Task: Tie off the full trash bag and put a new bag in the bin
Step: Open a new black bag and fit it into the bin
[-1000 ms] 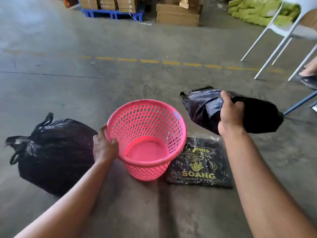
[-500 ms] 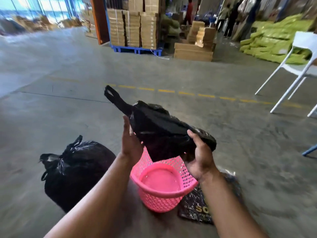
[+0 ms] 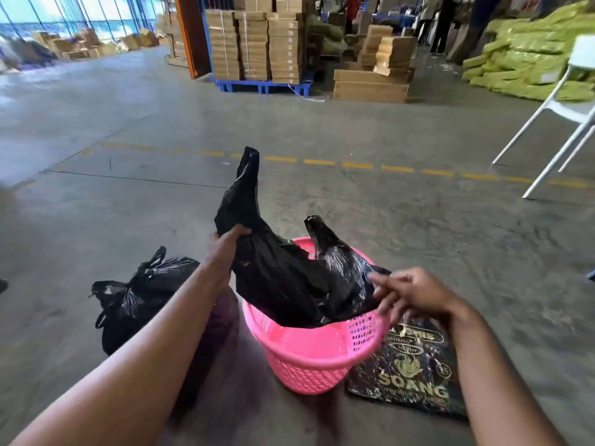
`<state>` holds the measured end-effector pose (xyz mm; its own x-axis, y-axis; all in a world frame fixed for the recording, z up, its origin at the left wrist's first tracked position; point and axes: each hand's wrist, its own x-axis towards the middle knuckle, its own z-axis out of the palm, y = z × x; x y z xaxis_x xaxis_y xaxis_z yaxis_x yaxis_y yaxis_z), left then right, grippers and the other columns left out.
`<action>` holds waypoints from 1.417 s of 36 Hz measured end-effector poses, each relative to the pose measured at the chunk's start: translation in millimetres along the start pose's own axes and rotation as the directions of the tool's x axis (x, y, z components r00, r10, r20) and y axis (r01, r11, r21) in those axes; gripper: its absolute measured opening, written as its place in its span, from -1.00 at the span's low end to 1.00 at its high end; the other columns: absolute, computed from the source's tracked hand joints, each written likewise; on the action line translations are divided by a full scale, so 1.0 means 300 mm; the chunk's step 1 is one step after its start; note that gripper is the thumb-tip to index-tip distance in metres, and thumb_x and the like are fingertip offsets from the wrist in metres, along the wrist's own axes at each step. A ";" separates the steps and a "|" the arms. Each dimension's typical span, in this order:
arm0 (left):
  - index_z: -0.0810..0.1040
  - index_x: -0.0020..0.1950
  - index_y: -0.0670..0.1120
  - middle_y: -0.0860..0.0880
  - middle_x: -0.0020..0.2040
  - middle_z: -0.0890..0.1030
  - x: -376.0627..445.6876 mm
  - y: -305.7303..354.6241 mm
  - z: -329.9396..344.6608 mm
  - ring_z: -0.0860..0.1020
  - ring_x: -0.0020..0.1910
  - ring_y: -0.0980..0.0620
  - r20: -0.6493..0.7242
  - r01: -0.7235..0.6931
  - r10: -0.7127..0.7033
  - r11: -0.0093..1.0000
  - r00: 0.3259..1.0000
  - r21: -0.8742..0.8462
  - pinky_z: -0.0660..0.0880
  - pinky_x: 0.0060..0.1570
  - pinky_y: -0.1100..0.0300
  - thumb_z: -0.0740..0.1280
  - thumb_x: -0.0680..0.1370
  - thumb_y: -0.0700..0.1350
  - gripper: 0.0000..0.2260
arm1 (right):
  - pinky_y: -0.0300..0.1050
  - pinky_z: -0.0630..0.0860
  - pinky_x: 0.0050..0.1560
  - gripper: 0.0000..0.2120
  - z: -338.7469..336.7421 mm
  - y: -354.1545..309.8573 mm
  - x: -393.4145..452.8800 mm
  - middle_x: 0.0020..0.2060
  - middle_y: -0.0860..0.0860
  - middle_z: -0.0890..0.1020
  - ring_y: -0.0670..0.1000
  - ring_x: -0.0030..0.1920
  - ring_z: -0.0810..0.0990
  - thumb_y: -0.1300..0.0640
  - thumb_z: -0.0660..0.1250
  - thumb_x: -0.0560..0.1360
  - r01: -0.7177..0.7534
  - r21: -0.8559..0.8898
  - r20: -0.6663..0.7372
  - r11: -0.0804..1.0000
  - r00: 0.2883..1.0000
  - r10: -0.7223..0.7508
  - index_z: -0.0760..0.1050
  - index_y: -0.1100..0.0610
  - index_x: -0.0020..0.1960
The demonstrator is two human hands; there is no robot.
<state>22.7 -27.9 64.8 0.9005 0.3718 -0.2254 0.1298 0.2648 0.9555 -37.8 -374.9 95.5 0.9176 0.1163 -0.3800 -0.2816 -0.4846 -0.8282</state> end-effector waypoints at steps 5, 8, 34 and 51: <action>0.65 -0.02 -0.21 -0.10 -0.32 0.65 -0.022 -0.026 0.015 0.61 -0.42 -0.02 0.031 0.027 -0.027 1.000 0.999 0.012 0.56 -0.39 0.18 0.44 0.46 -0.20 -0.86 | -0.05 0.60 -0.02 -0.75 0.008 -0.007 0.219 -0.17 0.04 0.73 0.13 -0.08 0.71 -0.15 0.45 0.41 0.002 -0.316 -0.513 0.949 0.841 -0.173 0.58 0.04 -0.17; 0.66 0.03 -0.24 -0.15 -0.26 0.67 -0.037 -0.038 0.021 0.64 -0.36 -0.07 0.090 0.062 -0.061 0.998 0.994 -0.001 0.60 -0.26 0.11 0.44 0.46 -0.19 -0.81 | -0.05 0.58 0.08 -0.59 0.088 -0.009 0.305 0.05 0.08 0.72 0.14 0.08 0.67 -0.21 0.42 0.38 -0.024 -0.466 -0.354 0.885 0.921 -0.161 0.58 0.03 0.09; 0.71 0.05 0.06 -0.08 0.18 0.55 -0.027 -0.057 0.009 0.51 0.27 -0.10 -0.020 -0.191 0.370 0.525 0.929 0.830 0.43 0.28 0.06 0.47 0.47 0.18 -0.74 | -0.19 0.58 -0.40 -0.82 -0.044 0.091 0.269 -0.26 0.15 0.67 0.04 -0.35 0.65 0.24 0.24 0.59 0.122 0.686 -0.313 0.718 0.940 0.139 0.60 0.25 -0.08; 0.54 -0.07 -0.11 0.00 -0.39 0.58 -0.081 0.108 0.172 0.53 -0.46 0.04 0.275 0.171 -0.172 0.985 0.946 0.026 0.50 -0.47 0.26 0.31 0.60 -0.08 -0.88 | 0.01 0.69 -0.13 -0.69 0.077 -0.082 0.264 -0.05 0.19 0.70 0.15 -0.09 0.70 0.11 0.14 0.67 -0.117 0.739 0.095 0.664 0.993 0.069 0.57 0.27 0.17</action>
<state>26.5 -74.4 111.1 0.9436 0.0620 -0.3252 0.2929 0.3015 0.9074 35.2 -333.6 76.4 0.8651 0.1642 -0.4740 -0.5015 0.3049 -0.8096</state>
